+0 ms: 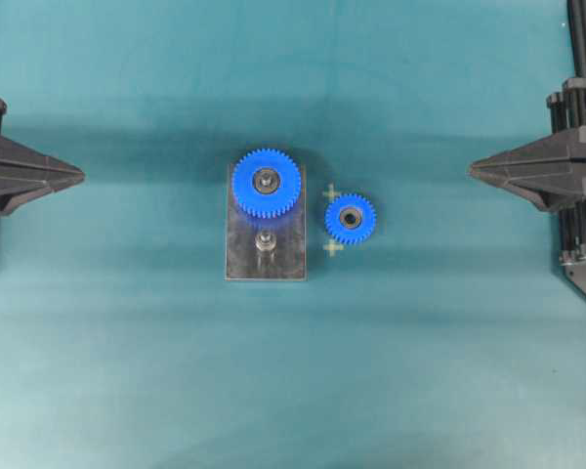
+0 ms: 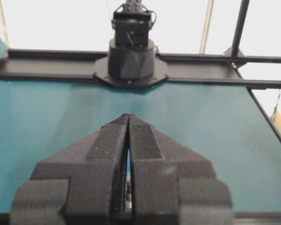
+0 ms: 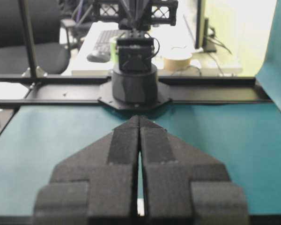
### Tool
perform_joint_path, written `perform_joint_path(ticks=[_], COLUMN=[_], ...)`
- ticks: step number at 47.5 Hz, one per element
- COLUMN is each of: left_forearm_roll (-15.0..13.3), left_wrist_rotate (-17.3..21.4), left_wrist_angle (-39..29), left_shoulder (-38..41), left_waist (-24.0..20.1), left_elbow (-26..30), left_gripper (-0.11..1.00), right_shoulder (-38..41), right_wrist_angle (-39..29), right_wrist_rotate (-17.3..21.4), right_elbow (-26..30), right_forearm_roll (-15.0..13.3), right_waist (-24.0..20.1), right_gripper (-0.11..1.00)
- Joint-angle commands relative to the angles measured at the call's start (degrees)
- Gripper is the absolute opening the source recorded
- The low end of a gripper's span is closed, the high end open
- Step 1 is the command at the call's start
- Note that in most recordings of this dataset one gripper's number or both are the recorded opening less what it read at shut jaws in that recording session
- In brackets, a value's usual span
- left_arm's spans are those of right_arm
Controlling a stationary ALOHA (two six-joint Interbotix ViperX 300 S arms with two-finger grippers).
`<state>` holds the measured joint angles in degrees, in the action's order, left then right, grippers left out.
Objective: Fit the small gear onto the shaft.
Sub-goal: 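Move the right gripper toward the small blue gear, then lower the right gripper and grasp the small blue gear by its bore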
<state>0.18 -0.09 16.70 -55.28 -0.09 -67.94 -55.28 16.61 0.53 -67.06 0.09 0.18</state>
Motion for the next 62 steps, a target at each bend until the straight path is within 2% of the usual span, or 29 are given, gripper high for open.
perform_joint_path(ticks=[1,4,6,10,21,32,45,54,58,62], left_forearm_roll=[0.3,0.4,0.5,0.8,0.8,0.8,0.8,0.8,0.8,0.8], left_wrist_rotate=[-3.5,-5.5,-6.4,-6.3,-6.1,-5.9,-6.2,-6.2,-6.2,-6.2], left_wrist_angle=[-2.5,-4.5,-5.4,-6.8,-13.6,-21.2,-21.4,-21.4,-21.4,-21.4], left_shoulder=[3.2,4.8,5.8,7.2,10.1,12.3,13.8,13.8,13.9,14.0], left_waist=[1.4,1.5,1.5,1.5,1.5,1.6,1.7,1.7,1.7,1.7], left_elbow=[0.4,1.1,1.8,3.0,5.4,8.3,9.0,9.1,9.0,9.1], left_gripper=[0.00,0.00,0.00,0.00,0.00,0.00,0.00,0.00,0.00,0.00], right_shoulder=[0.5,0.4,0.5,1.1,7.5,21.3,37.8,46.5,49.2,51.8], right_wrist_angle=[0.4,-2.5,-5.9,-14.5,-35.6,-48.5,-56.0,-57.9,-58.0,-58.0], right_wrist_rotate=[0.4,1.4,2.4,3.8,6.5,7.9,8.1,7.7,7.7,7.8], right_elbow=[0.4,0.5,1.0,2.4,10.9,18.8,26.3,31.3,32.8,34.0], right_forearm_roll=[0.4,4.5,7.0,9.5,9.5,8.3,7.8,7.8,7.9,7.8], right_waist=[-0.4,-0.3,0.1,1.3,5.8,9.5,10.1,10.3,10.6,11.3], right_gripper=[0.01,0.04,0.01,-0.03,-0.03,-0.03,-0.02,0.01,0.09,0.26])
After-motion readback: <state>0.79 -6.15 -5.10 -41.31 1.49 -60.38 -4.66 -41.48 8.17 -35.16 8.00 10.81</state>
